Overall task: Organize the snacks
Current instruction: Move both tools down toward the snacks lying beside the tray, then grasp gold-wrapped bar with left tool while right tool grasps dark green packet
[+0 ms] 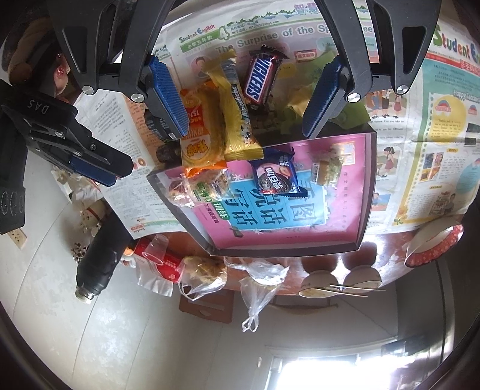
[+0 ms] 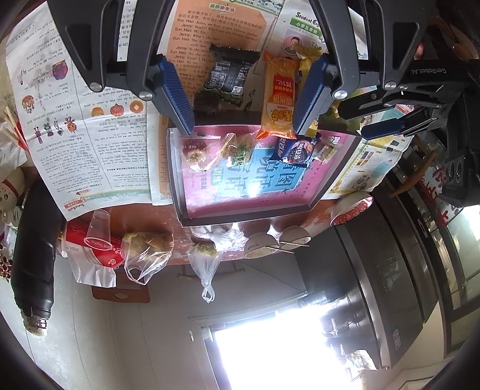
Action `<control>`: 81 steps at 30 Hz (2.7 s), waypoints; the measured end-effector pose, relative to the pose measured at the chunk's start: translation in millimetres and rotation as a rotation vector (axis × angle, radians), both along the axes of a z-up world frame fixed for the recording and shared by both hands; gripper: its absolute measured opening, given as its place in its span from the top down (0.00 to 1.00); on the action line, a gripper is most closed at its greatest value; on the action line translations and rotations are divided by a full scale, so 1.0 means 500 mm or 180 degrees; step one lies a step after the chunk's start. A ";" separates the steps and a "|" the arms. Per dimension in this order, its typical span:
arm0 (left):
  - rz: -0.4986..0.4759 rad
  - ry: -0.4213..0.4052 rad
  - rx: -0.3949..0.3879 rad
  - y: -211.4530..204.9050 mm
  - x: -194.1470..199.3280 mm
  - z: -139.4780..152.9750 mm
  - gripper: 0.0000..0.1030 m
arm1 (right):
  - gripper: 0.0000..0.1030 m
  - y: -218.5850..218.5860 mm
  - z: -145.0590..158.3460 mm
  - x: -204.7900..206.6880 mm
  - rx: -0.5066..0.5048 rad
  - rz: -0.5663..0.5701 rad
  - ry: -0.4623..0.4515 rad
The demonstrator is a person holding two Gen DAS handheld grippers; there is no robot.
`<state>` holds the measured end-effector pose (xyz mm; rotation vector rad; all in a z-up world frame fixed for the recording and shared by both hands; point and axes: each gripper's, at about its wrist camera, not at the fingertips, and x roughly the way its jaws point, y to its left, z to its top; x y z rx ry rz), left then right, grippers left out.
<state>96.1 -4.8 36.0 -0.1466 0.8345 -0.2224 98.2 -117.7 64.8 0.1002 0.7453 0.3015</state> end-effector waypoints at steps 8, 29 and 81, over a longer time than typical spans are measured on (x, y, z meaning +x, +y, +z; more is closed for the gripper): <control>0.0016 0.0037 0.0034 0.000 0.001 -0.007 0.23 | 0.34 -0.002 -0.010 -0.001 -0.0027 -0.0018 0.0055; -0.0054 0.0208 0.0100 -0.018 0.020 -0.046 0.23 | 0.34 -0.003 -0.060 -0.004 -0.0043 -0.0010 0.0265; -0.0116 0.0299 -0.0139 -0.023 0.050 -0.086 0.83 | 0.64 0.024 -0.139 -0.003 -0.0222 0.0146 0.0551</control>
